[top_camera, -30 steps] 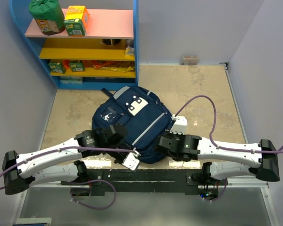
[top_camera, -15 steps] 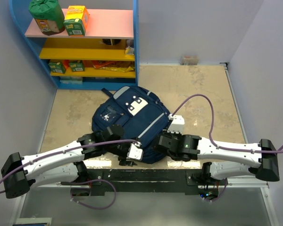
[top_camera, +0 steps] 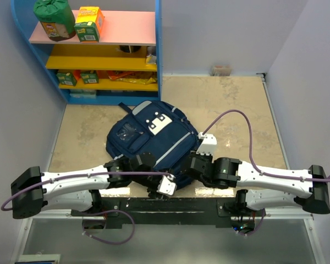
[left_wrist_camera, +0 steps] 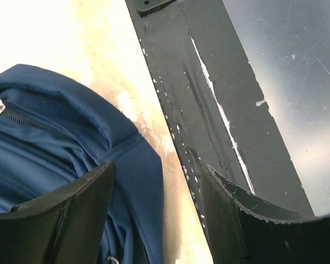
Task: Pack the student bag
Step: Zip the student bag at the center of the board.
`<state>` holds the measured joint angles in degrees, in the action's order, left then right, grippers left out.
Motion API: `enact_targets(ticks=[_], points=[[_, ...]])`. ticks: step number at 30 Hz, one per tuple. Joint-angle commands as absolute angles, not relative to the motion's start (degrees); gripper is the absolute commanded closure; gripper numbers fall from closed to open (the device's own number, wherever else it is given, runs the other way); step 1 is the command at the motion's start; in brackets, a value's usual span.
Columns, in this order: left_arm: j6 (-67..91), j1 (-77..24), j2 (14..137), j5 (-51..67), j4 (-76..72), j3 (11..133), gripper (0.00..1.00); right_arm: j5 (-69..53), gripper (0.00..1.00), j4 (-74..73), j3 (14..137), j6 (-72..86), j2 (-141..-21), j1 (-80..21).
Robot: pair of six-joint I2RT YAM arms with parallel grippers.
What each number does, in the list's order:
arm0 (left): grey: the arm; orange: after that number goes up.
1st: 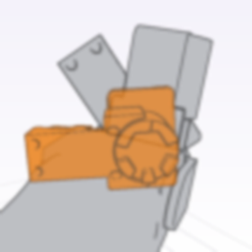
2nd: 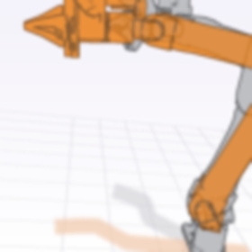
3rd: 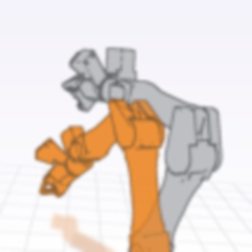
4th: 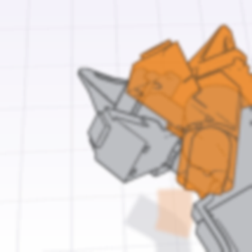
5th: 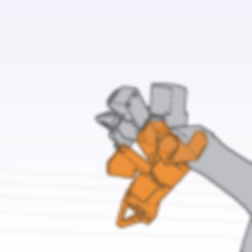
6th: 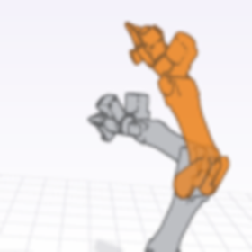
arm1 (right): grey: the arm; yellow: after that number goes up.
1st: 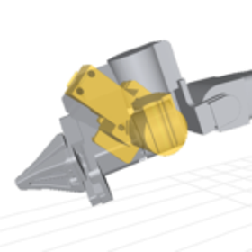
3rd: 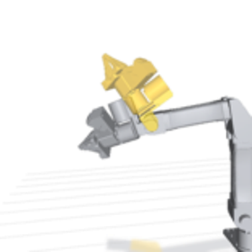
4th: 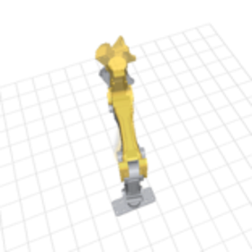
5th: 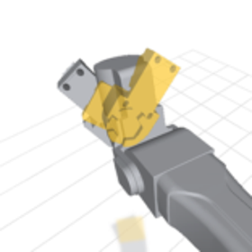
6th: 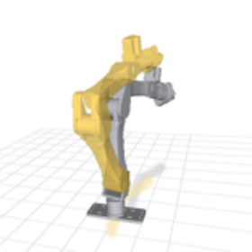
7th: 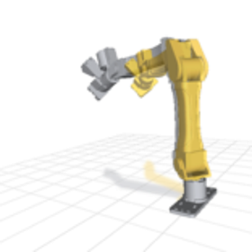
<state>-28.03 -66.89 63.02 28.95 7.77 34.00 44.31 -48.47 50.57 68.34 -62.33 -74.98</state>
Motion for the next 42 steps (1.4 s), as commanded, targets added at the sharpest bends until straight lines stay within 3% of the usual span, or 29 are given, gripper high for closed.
enact_targets(ticks=[1, 5, 8, 24, 42], points=[[-27.4, -68.5, 64.2, 25.1, 0.9, 33.0, 0.32, 45.4, 1.0, -41.2, 51.9, 66.6, -60.6, -75.5], [-25.2, -68.5, 64.9, 13.6, -3.9, 32.3, 0.27, 44.7, 1.0, -39.8, 51.8, 65.9, -60.5, -76.4], [-25.2, -68.6, 65.3, 11.9, -4.0, 32.1, 0.27, 44.1, 1.0, -38.4, 51.6, 65.4, -60.6, -76.6], [-18.8, -69.9, 66.4, 29.5, -1.1, 36.3, 0.3, 42.3, 1.0, -35.4, 52.6, 63.3, -61.5, -77.7], [-18.5, -71.2, 69.0, 22.2, -6.9, 31.4, 0.22, 42.6, 1.0, -33.5, 54.7, 63.0, -63.7, -80.5]])
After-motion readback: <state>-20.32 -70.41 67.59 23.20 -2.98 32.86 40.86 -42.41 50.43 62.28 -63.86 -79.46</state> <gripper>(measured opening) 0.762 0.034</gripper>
